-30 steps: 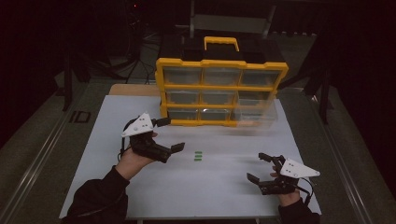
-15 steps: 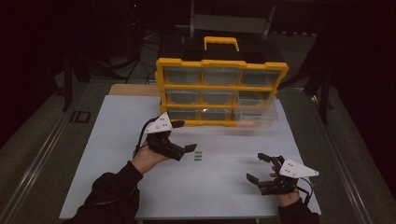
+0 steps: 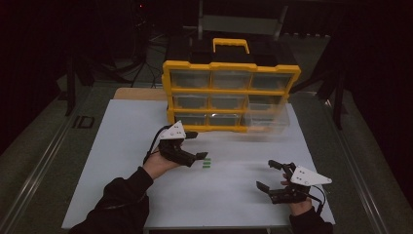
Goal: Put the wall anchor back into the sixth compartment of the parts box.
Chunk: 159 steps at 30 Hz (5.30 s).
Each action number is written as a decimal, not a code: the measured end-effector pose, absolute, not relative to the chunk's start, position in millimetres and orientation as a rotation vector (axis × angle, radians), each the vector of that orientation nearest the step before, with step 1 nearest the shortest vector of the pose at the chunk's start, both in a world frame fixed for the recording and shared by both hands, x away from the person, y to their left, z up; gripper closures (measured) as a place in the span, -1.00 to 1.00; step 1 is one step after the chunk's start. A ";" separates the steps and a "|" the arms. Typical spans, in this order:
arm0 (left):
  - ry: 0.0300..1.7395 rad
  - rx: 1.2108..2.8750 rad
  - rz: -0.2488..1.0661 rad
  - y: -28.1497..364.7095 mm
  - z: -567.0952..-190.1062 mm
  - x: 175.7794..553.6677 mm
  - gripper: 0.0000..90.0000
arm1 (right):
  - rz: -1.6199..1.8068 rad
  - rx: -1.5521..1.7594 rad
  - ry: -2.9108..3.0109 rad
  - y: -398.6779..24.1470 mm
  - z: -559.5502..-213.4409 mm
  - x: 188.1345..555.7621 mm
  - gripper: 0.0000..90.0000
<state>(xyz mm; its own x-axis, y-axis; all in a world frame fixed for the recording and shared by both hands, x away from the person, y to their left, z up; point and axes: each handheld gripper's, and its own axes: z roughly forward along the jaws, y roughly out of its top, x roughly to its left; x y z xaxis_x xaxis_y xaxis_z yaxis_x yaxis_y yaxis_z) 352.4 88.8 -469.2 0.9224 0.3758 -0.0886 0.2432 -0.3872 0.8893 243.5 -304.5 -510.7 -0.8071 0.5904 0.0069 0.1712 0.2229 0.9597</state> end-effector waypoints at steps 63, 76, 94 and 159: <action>0.445 2.302 0.034 50.8 -542.4 383.4 0.72 | 1.598 0.713 2.162 -303.8 -512.8 244.3 -0.72; 0.439 2.320 0.055 48.5 -541.4 382.9 0.85 | 1.599 0.709 2.165 -303.2 -512.6 244.6 -0.72; 0.512 2.238 0.090 63.8 -504.4 379.5 0.86 | 1.606 0.715 2.159 -304.5 -512.1 244.4 -0.72; 0.504 2.090 0.117 60.7 -366.2 363.5 0.86 | 1.611 0.705 2.137 -306.1 -508.2 243.0 -0.72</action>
<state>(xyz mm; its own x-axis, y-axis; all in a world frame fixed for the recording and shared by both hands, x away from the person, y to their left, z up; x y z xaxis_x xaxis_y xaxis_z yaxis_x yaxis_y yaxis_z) 363.5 60.7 -366.2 0.9105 0.3975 -0.1139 0.3070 -0.4654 0.8302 243.0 -306.1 -508.2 -0.8053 0.5928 0.0042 0.1673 0.2205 0.9609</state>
